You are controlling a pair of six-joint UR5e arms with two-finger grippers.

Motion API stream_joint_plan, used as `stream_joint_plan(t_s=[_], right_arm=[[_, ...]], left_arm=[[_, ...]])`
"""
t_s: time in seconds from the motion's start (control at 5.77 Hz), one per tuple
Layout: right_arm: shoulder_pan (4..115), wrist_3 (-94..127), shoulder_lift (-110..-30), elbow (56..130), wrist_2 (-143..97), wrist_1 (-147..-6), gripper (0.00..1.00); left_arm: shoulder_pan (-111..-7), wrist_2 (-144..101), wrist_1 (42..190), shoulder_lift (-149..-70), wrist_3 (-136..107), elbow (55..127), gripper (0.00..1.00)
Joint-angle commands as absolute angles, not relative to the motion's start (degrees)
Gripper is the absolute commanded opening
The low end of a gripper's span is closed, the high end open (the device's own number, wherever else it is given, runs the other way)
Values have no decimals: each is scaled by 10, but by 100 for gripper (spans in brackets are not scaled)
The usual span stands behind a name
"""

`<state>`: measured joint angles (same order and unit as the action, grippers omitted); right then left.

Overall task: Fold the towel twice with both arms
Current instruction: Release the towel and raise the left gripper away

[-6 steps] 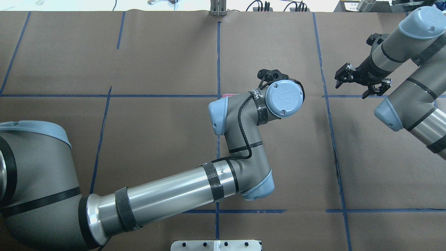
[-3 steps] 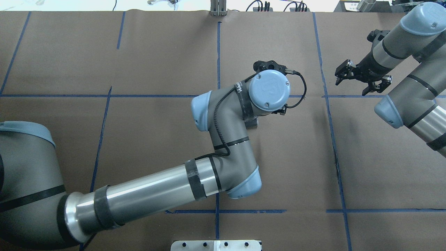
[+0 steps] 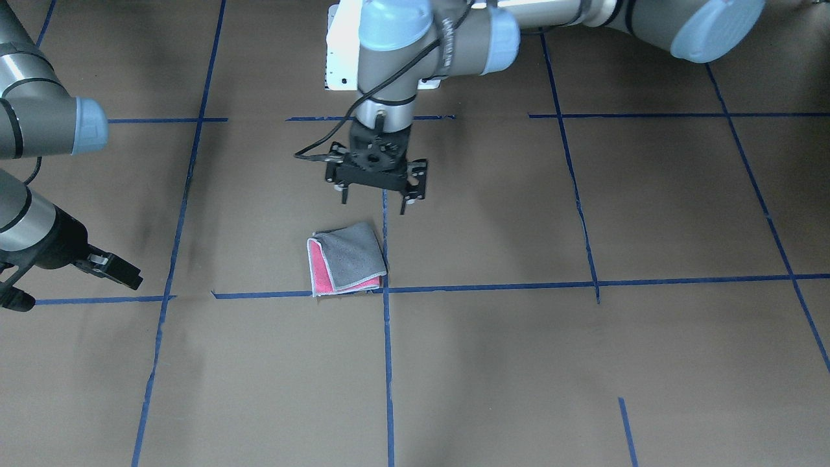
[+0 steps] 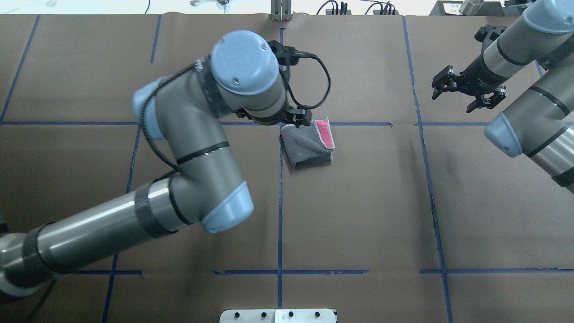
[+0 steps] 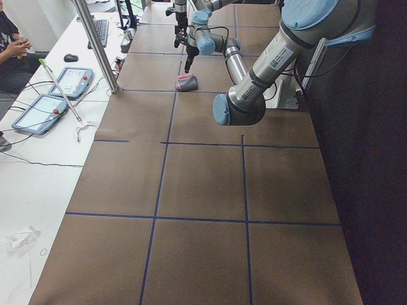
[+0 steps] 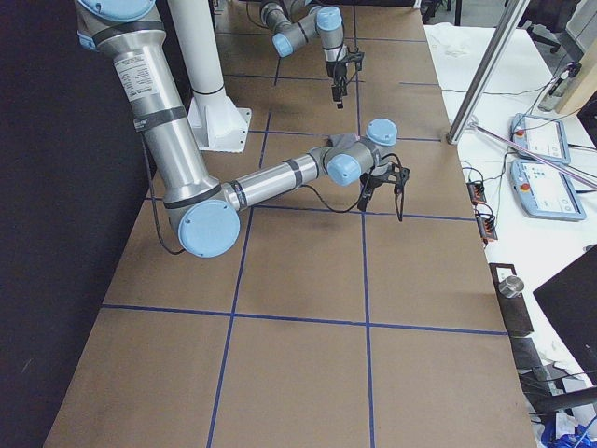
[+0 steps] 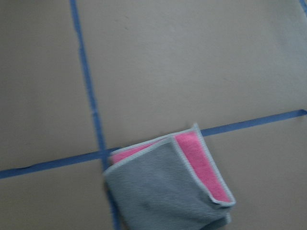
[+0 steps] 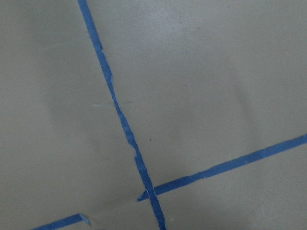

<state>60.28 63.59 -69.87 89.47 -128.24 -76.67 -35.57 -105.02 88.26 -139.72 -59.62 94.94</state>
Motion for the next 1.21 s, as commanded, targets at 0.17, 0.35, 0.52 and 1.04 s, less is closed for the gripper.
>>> stream_joint_plan(t_s=[0.17,0.35,0.52,1.04], right_arm=[[680,437,-701,900,-1288,-857,100],[713,360,-703,897,-1297,-895,100],[750,277,-717,896,-1304,-928,100],[837,69,-802,897,-1318,-949,100]], left_arm=[[-512,-1189,836,-1222,-443,1077,100],[-579,-1240,810,-1180,-354,1077,100],[-645,-1271,792,-1131,-255,1069,100],[-801,-1359,782,-1047,-18,958,100]])
